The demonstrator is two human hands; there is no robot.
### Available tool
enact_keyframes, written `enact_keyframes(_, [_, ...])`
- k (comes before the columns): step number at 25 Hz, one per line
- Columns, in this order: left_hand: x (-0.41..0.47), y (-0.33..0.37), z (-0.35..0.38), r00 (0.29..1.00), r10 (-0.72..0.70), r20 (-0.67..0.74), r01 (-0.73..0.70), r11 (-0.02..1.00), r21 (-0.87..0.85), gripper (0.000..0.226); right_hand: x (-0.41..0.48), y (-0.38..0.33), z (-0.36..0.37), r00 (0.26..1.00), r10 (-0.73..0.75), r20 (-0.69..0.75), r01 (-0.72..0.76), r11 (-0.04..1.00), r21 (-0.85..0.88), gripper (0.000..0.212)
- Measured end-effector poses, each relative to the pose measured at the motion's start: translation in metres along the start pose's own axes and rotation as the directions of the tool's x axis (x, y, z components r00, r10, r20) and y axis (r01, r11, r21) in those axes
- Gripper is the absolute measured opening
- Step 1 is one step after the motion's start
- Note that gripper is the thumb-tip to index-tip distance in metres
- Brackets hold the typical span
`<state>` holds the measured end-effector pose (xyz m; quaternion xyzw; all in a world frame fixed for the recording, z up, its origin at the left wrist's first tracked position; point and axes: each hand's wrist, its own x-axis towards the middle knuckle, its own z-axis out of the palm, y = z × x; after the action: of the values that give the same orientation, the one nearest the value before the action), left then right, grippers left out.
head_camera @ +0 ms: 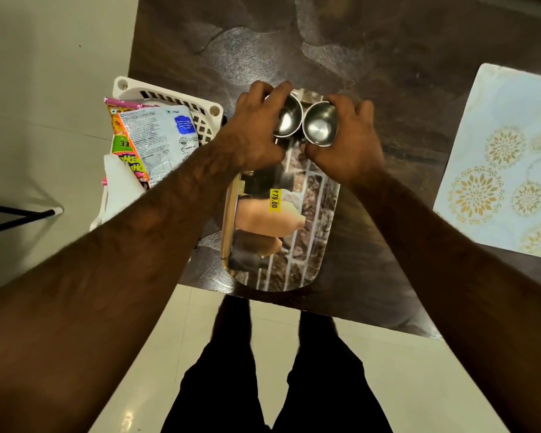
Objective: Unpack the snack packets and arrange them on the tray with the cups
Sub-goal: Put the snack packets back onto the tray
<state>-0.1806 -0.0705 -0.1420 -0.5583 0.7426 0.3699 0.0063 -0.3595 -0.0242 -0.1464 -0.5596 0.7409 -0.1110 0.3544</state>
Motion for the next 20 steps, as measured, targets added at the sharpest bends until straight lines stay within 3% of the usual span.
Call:
enact_keyframes(13, [-0.003,0.000,-0.006,0.999,-0.010,0.038,0.011,1.000,-0.013,0.102,0.001,0.000,0.003,1.000,0.005,-0.010,-0.005,1.000,0.009,0.084])
enact_keyframes(20, [-0.022,-0.010,-0.011,0.999,-0.032,0.005,0.033,0.992,-0.120,0.124,-0.013,-0.004,-0.014,0.999,0.029,-0.026,-0.030,0.999,-0.020,0.115])
